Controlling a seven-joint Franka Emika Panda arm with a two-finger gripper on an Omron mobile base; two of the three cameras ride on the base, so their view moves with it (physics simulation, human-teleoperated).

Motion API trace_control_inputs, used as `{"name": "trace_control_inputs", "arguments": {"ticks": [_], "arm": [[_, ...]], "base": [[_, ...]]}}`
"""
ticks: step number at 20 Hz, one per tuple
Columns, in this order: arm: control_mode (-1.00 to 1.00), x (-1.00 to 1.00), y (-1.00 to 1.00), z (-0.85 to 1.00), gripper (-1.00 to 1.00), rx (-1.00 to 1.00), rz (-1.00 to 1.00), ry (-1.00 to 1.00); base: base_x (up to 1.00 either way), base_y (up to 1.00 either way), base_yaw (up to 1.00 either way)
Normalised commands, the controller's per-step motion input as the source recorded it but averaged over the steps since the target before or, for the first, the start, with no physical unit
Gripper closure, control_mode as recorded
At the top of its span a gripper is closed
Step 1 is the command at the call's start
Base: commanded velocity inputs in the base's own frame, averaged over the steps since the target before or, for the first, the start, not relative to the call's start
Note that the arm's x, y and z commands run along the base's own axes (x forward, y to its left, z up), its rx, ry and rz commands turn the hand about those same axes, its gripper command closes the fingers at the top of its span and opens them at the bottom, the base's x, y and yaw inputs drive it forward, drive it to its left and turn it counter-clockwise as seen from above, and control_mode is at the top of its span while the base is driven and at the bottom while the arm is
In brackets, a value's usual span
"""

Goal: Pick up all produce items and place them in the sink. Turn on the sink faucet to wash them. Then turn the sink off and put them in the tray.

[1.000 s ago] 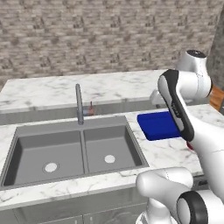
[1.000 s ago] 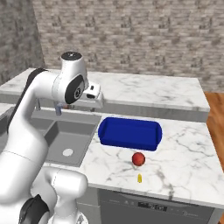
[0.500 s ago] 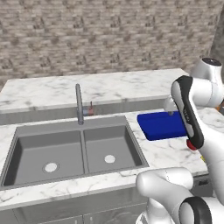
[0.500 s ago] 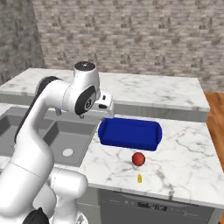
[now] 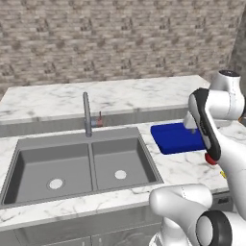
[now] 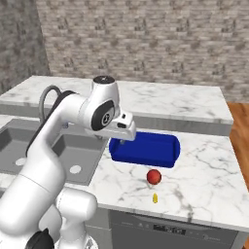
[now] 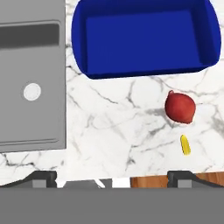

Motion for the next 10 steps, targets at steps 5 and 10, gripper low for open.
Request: {"name": "trace_control_inputs", "arguments": {"ticks": [5,10], "arm": [[-1.0,0.0,-0.26,-0.32,-1.0,-0.05,-0.08,0.1],[-1.0,0.0,-0.35,-0.3,-1.0,-0.02,-0.06,0.07]], "base": [[0.0,0.0,0.0],[0.0,0.0,0.0]]}}
